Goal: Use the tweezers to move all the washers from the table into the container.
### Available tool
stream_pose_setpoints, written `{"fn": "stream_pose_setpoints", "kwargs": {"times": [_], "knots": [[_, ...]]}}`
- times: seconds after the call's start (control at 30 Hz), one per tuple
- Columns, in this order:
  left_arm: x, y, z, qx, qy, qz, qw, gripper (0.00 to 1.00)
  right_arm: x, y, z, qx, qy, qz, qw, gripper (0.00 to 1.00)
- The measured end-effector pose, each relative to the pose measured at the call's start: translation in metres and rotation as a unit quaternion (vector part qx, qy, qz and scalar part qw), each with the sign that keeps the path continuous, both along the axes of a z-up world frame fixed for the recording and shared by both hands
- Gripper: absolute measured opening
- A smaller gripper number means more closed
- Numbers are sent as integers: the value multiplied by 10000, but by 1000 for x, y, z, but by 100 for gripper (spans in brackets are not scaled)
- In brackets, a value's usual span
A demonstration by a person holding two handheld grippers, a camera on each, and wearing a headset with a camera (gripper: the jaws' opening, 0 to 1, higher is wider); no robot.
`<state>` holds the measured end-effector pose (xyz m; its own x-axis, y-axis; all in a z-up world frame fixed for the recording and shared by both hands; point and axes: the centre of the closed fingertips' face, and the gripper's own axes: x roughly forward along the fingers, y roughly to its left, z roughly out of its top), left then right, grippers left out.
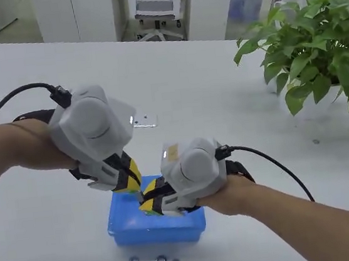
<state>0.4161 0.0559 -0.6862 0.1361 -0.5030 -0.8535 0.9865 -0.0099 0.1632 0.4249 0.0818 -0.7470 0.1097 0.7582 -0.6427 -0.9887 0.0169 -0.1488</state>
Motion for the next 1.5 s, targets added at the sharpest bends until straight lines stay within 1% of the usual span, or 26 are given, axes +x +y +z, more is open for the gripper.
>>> {"fn": "stream_pose_setpoints", "kwargs": {"times": [0.2,0.33,0.43,0.67,0.87,1.13,1.33,1.37,1.5], "knots": [[-4,0,8,20,-52,-2,10000,6,-4,0,10,66,-60,-19,10000,10],[-8,1,13,-2,-21,35,10000,6,-8,1,14,101,-81,-10,9999,10],[-10,2,15,11,-34,41,10000,6,-11,2,17,134,-79,-21,9999,11],[-22,4,20,69,-7,55,10000,6,-21,6,22,174,-101,25,9998,11],[-33,7,19,120,40,60,9999,6,-34,8,21,208,-78,67,9997,11],[-44,8,15,151,80,66,9998,6,-44,10,17,204,-49,119,9997,11],[-49,10,10,167,118,77,9998,6,-51,11,12,202,-18,146,9997,11],[-50,9,11,131,136,83,9998,6,-51,11,12,208,-31,138,9997,11],[-50,11,11,150,116,83,9998,6,-51,12,12,254,-38,137,9996,11]]}}
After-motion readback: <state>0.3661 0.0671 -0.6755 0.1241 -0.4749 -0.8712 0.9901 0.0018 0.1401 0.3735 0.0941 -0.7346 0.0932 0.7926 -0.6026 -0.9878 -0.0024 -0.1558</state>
